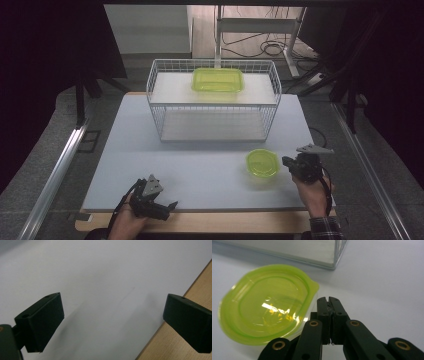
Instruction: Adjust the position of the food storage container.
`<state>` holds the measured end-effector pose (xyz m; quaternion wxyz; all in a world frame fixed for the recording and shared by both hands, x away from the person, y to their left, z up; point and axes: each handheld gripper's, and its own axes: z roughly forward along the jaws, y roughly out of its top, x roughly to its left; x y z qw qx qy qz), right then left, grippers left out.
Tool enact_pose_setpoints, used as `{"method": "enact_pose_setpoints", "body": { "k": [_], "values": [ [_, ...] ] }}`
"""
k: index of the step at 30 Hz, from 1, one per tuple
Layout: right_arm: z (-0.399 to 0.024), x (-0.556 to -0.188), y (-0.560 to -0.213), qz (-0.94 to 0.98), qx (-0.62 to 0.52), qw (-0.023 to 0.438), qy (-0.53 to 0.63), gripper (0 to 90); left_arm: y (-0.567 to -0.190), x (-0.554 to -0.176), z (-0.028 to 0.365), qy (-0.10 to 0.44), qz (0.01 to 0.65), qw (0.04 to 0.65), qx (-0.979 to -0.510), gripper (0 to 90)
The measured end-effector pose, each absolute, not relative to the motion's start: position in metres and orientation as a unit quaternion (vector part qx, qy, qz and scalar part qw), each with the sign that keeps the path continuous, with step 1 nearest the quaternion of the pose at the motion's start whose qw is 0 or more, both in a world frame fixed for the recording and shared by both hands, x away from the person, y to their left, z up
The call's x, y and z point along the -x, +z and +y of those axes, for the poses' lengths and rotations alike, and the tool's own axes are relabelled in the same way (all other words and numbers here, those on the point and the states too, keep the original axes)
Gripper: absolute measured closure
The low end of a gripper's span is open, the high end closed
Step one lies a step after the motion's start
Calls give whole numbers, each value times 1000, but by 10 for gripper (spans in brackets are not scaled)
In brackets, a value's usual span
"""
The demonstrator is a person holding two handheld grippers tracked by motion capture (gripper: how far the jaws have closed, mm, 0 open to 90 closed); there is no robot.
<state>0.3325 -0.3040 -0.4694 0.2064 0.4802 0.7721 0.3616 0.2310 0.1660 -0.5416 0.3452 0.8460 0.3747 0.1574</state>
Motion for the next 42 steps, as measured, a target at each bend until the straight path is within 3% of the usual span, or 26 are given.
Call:
{"method": "enact_pose_setpoints", "body": {
  "k": [42],
  "values": [
    [-228, -342, -480, 820, -410, 143, 374, 880, -542, -232, 164, 155, 374, 341, -848, 31]
  ]
}}
